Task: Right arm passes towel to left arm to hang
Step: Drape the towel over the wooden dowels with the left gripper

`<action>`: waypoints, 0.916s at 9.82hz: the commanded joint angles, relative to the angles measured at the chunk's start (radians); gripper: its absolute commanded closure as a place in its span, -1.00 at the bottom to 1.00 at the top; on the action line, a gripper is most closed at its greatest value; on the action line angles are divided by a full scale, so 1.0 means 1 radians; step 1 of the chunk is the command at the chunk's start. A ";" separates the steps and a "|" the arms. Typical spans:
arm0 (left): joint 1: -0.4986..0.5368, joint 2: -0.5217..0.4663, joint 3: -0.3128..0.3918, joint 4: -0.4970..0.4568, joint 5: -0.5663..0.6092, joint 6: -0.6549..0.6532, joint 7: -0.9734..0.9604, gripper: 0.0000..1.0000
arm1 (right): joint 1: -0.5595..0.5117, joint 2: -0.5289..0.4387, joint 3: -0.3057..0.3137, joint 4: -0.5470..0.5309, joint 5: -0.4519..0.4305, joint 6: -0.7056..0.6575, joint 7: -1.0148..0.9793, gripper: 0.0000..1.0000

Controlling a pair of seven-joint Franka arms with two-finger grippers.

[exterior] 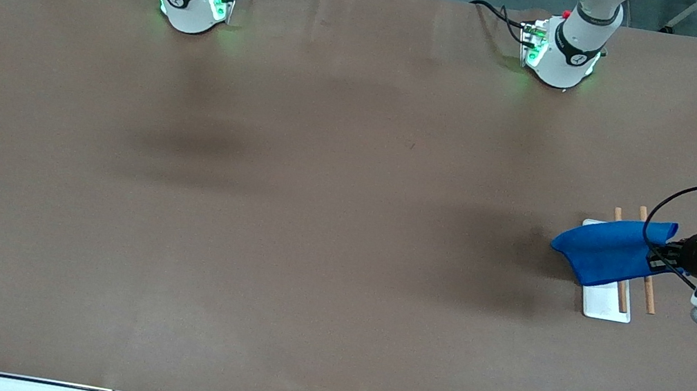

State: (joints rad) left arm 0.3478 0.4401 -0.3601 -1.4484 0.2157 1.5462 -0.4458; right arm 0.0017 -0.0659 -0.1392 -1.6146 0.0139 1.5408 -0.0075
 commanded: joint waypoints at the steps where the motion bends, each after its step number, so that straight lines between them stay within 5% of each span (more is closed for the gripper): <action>1: 0.025 0.008 -0.007 -0.015 0.036 -0.003 0.094 0.98 | 0.014 0.008 0.000 0.018 -0.006 -0.004 0.006 -1.00; 9: 0.086 0.023 -0.005 -0.003 0.114 -0.012 0.429 0.95 | 0.024 0.015 0.000 0.015 0.001 -0.005 0.009 -1.00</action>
State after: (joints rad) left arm 0.4234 0.4393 -0.3597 -1.4409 0.3112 1.5308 -0.0375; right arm 0.0244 -0.0567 -0.1377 -1.6137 0.0145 1.5425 -0.0075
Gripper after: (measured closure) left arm 0.969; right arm 0.000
